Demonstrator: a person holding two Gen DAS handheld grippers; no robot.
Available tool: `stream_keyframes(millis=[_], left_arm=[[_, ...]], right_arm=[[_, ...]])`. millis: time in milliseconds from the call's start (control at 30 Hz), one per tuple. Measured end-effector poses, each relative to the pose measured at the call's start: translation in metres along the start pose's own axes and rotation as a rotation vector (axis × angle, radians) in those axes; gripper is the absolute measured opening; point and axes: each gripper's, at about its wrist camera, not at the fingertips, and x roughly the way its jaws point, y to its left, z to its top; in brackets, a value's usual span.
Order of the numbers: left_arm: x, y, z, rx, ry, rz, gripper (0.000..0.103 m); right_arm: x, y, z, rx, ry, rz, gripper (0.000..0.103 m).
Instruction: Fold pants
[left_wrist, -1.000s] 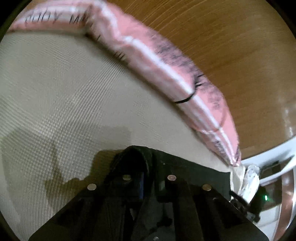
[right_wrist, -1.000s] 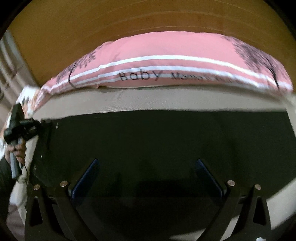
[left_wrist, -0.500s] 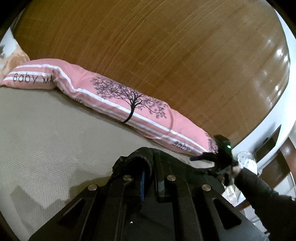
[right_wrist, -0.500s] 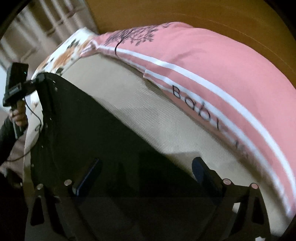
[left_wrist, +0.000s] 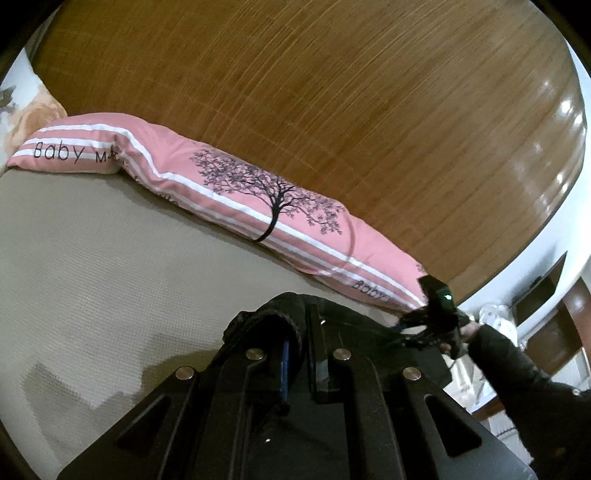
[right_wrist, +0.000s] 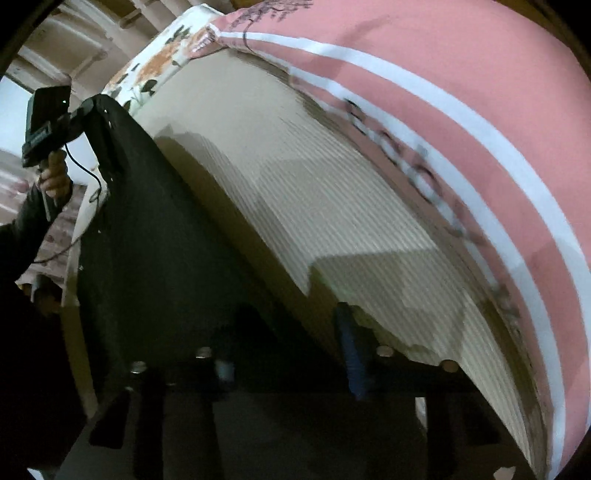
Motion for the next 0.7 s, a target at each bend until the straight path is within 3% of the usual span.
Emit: stream_keyframes(millis=[33, 100, 200, 300, 533, 700], left_arm=[[0.002, 0.001, 0.001, -0.001, 0.007, 0.008, 0.007], [0.007, 0.002, 0.000, 0.002, 0.008, 0.042, 0.007], [0.012, 0.000, 0.001, 0.030, 0.014, 0.102, 0.007], [0.006, -0.008, 0.001, 0.051, 0.015, 0.113, 0.007], [-0.046, -0.048, -0.017, 0.184, 0.007, 0.077, 0.007], [-0.090, -0.068, -0.058, 0.271, 0.049, 0.061, 0.008]], right_arm=[[-0.001, 0.001, -0.004, 0.007, 0.003, -0.025, 0.021], [-0.006, 0.007, -0.011, 0.020, -0.012, -0.084, 0.013], [-0.020, 0.033, -0.018, 0.016, -0.077, -0.216, 0.010], [-0.038, 0.069, -0.030, 0.033, -0.142, -0.343, 0.008], [-0.090, 0.156, -0.090, 0.085, -0.272, -0.545, 0.007], [-0.091, 0.217, -0.146, 0.134, -0.317, -0.656, 0.006]])
